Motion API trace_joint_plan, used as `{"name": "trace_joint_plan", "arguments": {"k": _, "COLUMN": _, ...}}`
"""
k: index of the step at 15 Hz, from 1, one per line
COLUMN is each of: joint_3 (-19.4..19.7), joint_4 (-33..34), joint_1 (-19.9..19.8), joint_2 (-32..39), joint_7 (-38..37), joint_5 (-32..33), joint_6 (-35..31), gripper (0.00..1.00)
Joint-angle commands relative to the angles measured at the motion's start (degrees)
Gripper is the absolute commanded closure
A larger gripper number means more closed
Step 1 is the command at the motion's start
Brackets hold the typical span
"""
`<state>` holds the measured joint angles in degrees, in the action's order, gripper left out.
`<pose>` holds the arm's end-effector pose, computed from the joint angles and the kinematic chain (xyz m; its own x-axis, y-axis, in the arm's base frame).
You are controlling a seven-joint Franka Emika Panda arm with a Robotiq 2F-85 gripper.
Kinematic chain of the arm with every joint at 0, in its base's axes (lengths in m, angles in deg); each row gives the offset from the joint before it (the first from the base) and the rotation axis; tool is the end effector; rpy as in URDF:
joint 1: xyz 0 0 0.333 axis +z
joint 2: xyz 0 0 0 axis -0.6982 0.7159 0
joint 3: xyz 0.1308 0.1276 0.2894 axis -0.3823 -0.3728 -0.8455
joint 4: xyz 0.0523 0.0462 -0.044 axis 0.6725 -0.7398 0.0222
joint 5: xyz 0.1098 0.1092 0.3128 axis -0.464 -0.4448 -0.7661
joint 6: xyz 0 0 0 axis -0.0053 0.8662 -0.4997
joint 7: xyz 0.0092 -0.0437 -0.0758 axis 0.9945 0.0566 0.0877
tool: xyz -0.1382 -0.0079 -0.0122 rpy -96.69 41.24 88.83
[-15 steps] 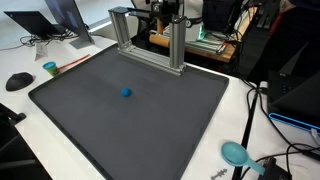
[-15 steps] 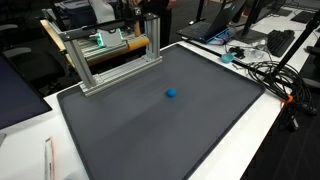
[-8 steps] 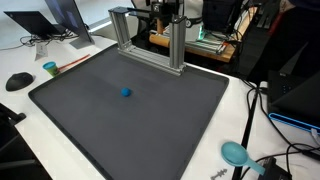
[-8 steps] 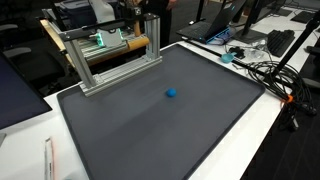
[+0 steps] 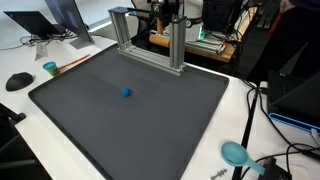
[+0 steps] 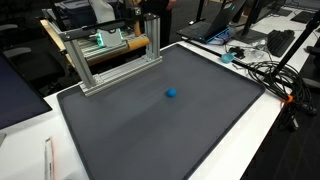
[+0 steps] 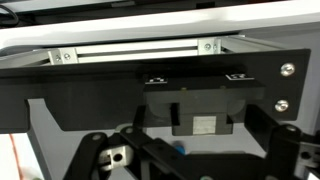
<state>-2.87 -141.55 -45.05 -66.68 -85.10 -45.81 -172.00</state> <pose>0.3068 -0.0063 0.4566 0.9954 -0.0937 0.0187 -0.0946 -0.9940 0.0541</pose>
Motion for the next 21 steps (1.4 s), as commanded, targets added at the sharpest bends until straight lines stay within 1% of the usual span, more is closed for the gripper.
{"name": "trace_joint_plan", "arguments": {"k": 1, "joint_3": 0.0, "joint_4": -2.8, "joint_1": 0.4, "joint_2": -3.4, "joint_7": 0.7, "joint_5": -1.6, "joint_6": -2.8, "gripper": 0.0}}
{"name": "trace_joint_plan", "arguments": {"k": 4, "joint_3": -0.3, "joint_4": -3.2, "joint_1": 0.7, "joint_2": -3.3, "joint_7": 0.7, "joint_5": -1.6, "joint_6": -4.0, "gripper": 0.0}}
{"name": "trace_joint_plan", "arguments": {"k": 16, "joint_3": -0.6, "joint_4": -3.5, "joint_1": 0.3, "joint_2": -2.3, "joint_7": 0.5, "joint_5": -0.9, "joint_6": -2.6, "gripper": 0.0}}
{"name": "trace_joint_plan", "arguments": {"k": 17, "joint_3": -0.6, "joint_4": -3.5, "joint_1": 0.4, "joint_2": -2.2, "joint_7": 0.5, "joint_5": -1.0, "joint_6": -2.7, "gripper": 0.02}}
{"name": "trace_joint_plan", "arguments": {"k": 19, "joint_3": -0.8, "joint_4": -3.5, "joint_1": 0.3, "joint_2": -2.1, "joint_7": 0.4, "joint_5": -0.8, "joint_6": -2.8, "gripper": 0.26}}
{"name": "trace_joint_plan", "arguments": {"k": 21, "joint_3": -0.9, "joint_4": -3.4, "joint_1": 0.3, "joint_2": -1.9, "joint_7": 0.3, "joint_5": -0.7, "joint_6": -2.8, "gripper": 0.4}}
